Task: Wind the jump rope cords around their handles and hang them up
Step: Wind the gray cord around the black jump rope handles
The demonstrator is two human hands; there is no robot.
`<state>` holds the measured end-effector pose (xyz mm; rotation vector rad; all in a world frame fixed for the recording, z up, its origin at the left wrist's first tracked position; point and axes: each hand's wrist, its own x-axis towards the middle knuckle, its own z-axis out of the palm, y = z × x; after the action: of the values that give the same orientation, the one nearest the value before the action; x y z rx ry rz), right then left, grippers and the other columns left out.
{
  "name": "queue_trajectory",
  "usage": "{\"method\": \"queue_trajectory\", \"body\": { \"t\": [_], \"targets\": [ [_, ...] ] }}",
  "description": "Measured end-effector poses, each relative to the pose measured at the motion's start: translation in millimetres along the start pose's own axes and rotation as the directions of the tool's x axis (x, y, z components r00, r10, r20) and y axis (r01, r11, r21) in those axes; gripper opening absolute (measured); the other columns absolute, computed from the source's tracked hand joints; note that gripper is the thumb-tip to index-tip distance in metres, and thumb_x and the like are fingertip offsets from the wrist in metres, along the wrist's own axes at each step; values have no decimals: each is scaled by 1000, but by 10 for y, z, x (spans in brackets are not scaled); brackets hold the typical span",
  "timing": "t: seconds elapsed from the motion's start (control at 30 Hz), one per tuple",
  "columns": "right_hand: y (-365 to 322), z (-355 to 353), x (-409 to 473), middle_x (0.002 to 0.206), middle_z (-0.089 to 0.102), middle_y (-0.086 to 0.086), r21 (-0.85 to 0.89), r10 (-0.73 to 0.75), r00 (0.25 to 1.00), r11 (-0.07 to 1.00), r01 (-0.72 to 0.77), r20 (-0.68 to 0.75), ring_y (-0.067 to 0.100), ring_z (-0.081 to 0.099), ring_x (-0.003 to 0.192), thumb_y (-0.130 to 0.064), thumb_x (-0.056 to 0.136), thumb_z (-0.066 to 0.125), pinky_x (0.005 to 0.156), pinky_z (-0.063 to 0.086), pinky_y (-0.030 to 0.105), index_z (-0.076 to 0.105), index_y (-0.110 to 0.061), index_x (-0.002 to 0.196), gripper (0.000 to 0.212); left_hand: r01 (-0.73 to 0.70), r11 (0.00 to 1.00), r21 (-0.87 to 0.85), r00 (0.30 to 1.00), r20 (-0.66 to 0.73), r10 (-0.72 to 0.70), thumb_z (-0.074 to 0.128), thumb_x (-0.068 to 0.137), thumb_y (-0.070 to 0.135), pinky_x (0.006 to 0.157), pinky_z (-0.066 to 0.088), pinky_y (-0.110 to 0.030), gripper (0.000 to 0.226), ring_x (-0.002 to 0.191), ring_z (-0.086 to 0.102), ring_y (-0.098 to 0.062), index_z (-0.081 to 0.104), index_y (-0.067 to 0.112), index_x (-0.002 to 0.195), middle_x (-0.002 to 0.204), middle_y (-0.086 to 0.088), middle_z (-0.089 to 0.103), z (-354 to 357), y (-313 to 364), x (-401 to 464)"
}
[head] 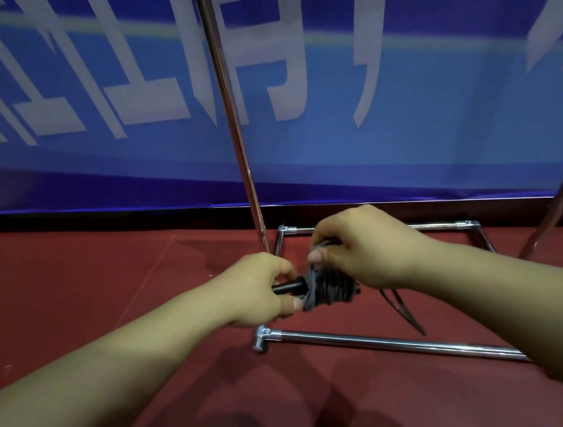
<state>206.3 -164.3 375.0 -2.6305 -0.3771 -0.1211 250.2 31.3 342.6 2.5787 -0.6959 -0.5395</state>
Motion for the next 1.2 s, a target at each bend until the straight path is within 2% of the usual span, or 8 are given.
{"method": "queue_trajectory", "body": {
  "t": [0.1, 0.27, 0.5, 0.67, 0.83, 0.97, 1.07, 1.2],
  "targets": [
    [47, -77, 6, 78, 68, -12, -41, 41, 999, 998, -42, -33, 8, 59, 72, -53, 80, 75, 65, 49, 31, 72, -27, 85, 27, -112, 990, 88, 991, 87, 104, 74, 89, 33, 82, 55, -34, 19, 87, 68, -13, 69, 26, 106, 92, 3, 72, -31, 113, -67],
    [200, -186, 38, 58, 56, -5, -50, 216, 976, 975, -216, -11, 13, 50, 58, -64, 56, 85, 56, 41, 30, 64, -18, 68, 51, -276, 958, -78, 929, 234, 286, 65, 96, 20, 81, 51, -21, 16, 86, 64, 1, 63, 35, 101, 93, 17, 69, -45, 258, -167],
    [463, -153, 62, 52, 57, 2, 367, 329, 943, 872, -326, 54, 15, 54, 47, -41, 70, 87, 49, 49, 27, 65, -11, 70, 38, -292, 932, -214, 924, 187, 332, 63, 98, 21, 71, 52, -30, 7, 71, 59, -7, 61, 26, 94, 80, 7, 65, -111, 398, -263],
    [569, -208, 34, 49, 53, -11, 430, 285, 956, 856, -287, 70, 2, 43, 44, -34, 78, 82, 45, 37, 14, 69, -12, 72, 27, -330, 916, -227, 932, 73, 354, 66, 94, 29, 72, 51, -44, 8, 68, 56, -11, 59, 25, 93, 77, 5, 64, -112, 458, -302],
    [599, -204, 25, 60, 64, 3, 485, 248, 956, 824, -292, 154, 11, 55, 52, -32, 80, 78, 49, 46, 19, 69, -2, 75, 32, -281, 855, -435, 948, 13, 319, 69, 93, 24, 62, 43, -31, 13, 62, 52, -10, 57, 20, 90, 67, 9, 61, -137, 492, -319],
    [464, -157, 38, 51, 54, -2, 539, 298, 947, 782, -313, 118, 4, 52, 45, 10, 71, 69, 46, 44, 18, 60, -19, 55, 34, -240, 800, -550, 971, -145, 192, 71, 92, 11, 59, 49, -25, 13, 61, 60, -12, 58, 11, 92, 68, 0, 67, -140, 527, -276],
    [365, -29, 54, 47, 46, -5, 411, 232, 973, 887, -209, -6, 15, 46, 46, -13, 92, 66, 44, 44, 26, 66, -22, 56, 37, -202, 730, -653, 965, -260, 35, 73, 89, 8, 53, 49, -23, 14, 53, 59, -13, 59, 9, 86, 63, -5, 68, -170, 501, -221],
    [235, 87, 50, 51, 44, -5, 337, 189, 973, 915, -223, 131, 11, 44, 48, -44, 97, 56, 49, 44, 27, 71, -19, 76, 36, -190, 634, -750, 935, -335, -116, 74, 87, 6, 48, 48, -18, 14, 47, 58, -9, 60, 6, 83, 59, -6, 68, -205, 441, -152]
  ]
}}
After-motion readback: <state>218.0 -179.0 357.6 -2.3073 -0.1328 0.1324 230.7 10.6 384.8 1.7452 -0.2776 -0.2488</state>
